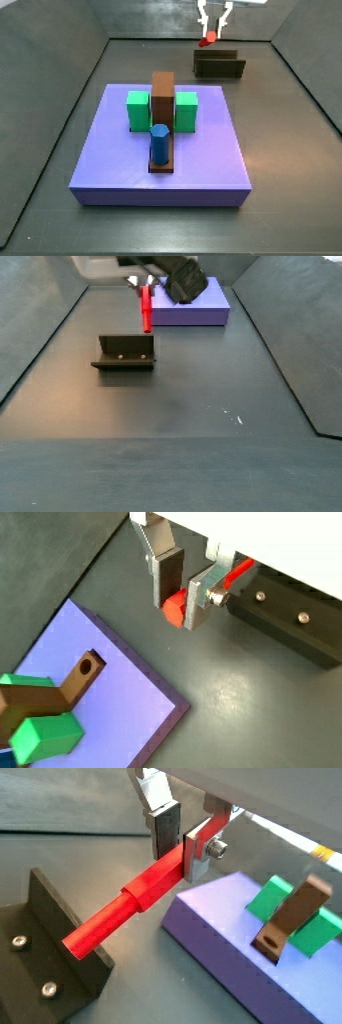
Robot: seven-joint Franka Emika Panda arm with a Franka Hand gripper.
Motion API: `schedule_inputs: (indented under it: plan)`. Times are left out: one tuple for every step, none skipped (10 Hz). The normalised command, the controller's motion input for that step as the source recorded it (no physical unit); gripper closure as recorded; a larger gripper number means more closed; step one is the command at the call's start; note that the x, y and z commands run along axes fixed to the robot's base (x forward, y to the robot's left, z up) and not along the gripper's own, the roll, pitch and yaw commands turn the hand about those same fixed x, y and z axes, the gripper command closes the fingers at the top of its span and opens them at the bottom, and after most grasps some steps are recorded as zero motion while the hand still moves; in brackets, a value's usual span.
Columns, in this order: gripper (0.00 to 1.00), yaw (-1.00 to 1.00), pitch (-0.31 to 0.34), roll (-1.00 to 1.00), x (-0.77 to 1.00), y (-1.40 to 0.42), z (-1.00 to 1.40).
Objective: Pick up the red object. Move up. Place the red object on the fixture. Regrasp the red object. Move to above the board. Insert the red object.
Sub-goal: Place the red object on the fixture.
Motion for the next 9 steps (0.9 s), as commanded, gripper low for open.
schedule_inputs:
  plan:
    - [1.0,-0.46,0.0,-0.45,0.39,0.34,-0.17]
    - [1.0,-0.45,0.0,-0.36,0.43,0.37,-0.17]
    - [1.0,-0.36,0.0,-0.25,0.33,0.42,-0.2]
    - [1.0,-0.15,0.0,-0.06,0.0,0.43,-0.18]
    - [1.0,-0.12,0.0,0.0,0.0,0.31,-0.16]
    - [1.0,0.0,0.0,0.0,0.01,0.0,-0.01]
    - [1.0,-0.02,0.0,-0.09,0.21,-0.26,-0.3]
    - [1.0,-0.07,0.0,-0.18,0.25,-0.15,-0.46]
    - [1.0,-0.07,0.0,-0.06,0.2,0.05,-0.51]
